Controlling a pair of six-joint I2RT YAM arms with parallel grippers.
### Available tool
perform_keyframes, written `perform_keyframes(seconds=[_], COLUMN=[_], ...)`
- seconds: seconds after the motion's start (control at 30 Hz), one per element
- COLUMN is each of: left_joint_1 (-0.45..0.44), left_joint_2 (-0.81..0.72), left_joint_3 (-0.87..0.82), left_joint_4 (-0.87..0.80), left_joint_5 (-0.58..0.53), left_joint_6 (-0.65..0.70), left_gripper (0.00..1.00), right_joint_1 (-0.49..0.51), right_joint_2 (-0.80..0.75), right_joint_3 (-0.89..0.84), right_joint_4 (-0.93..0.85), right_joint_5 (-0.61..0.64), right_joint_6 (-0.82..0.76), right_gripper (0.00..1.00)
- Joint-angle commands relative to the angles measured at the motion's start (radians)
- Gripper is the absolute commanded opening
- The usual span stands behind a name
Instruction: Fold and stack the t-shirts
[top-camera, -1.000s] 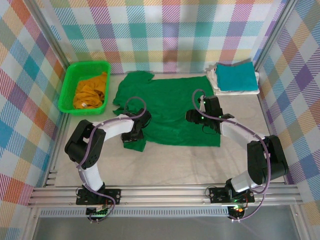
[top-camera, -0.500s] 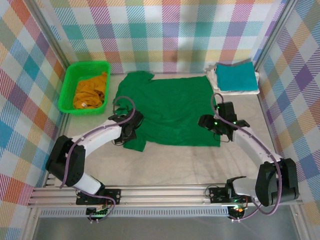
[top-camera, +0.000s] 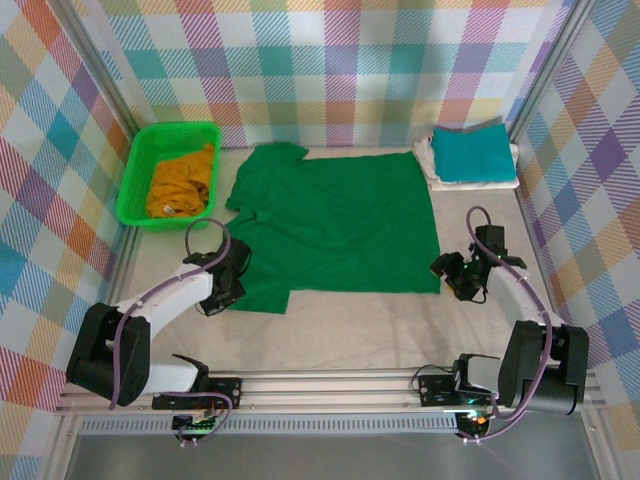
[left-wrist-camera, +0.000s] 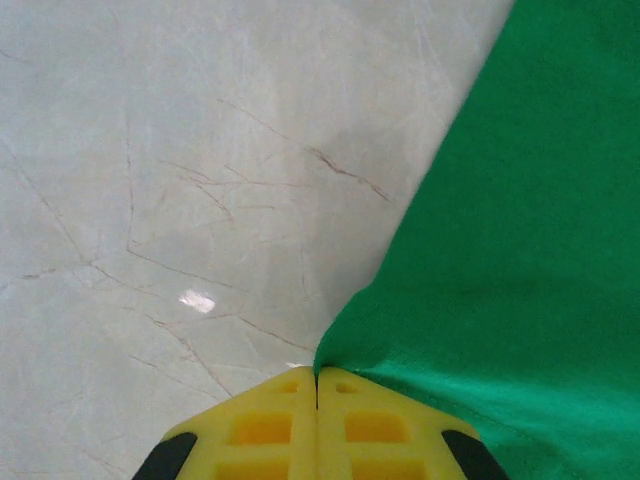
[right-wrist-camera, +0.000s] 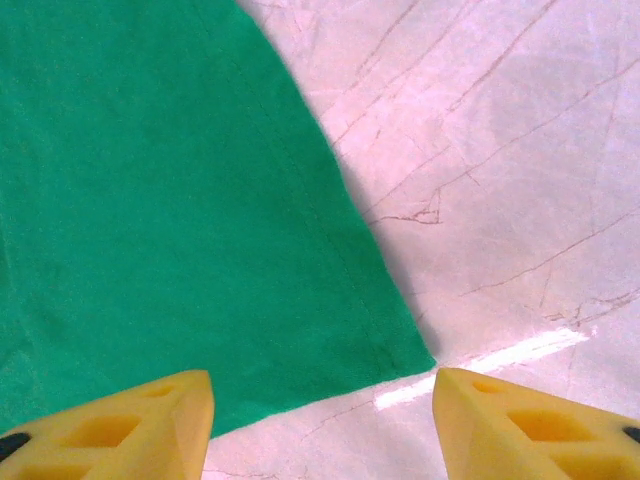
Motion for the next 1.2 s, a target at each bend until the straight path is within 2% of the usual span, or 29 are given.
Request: perform_keyframes(seconds=[0.0,0.4,0.57,0.8,1.0,1.17], left_joint_1=[0.014,0.017,0.019,0.021,0.022,0.022], left_joint_2=[-0.027,-0.006,-0.009,-0.017,-0.017,-0.032], left_joint_3=[-0.021,-0.052,-0.054,-0.053,-0.041,-0.036], left_joint_4=[0.03,0.081,0.091,0.095,0.09,0.078], left_joint_5=[0.021,0.023,0.026,0.017,0.011,-0.003], left_joint_6=[-0.018,-0.008,-0.004,0.002,0.005,0.005], left_gripper=[0.0,0.0,0.0,0.0,0.0,0.0], right_joint_1=[-0.005,-0.005,-0.005,-0.004,-0.005,-0.005], right_joint_2=[0.036,0.122,0.151,0.163,0.179,0.16], right_joint_3=[-0.03,-0.079,-0.108,-0.142,-0.115,-0.096], right_joint_4=[0.005,0.164,0.249,0.342,0.34,0.309], right_joint_5=[-0.062,-0.082,-0.073,-0.063,-0.079,-0.074], right_joint_6=[0.017,0.041,0.061,0.073,0.07,0.07], right_gripper=[0.59,0.55,0.47,0.28,0.16,0.11])
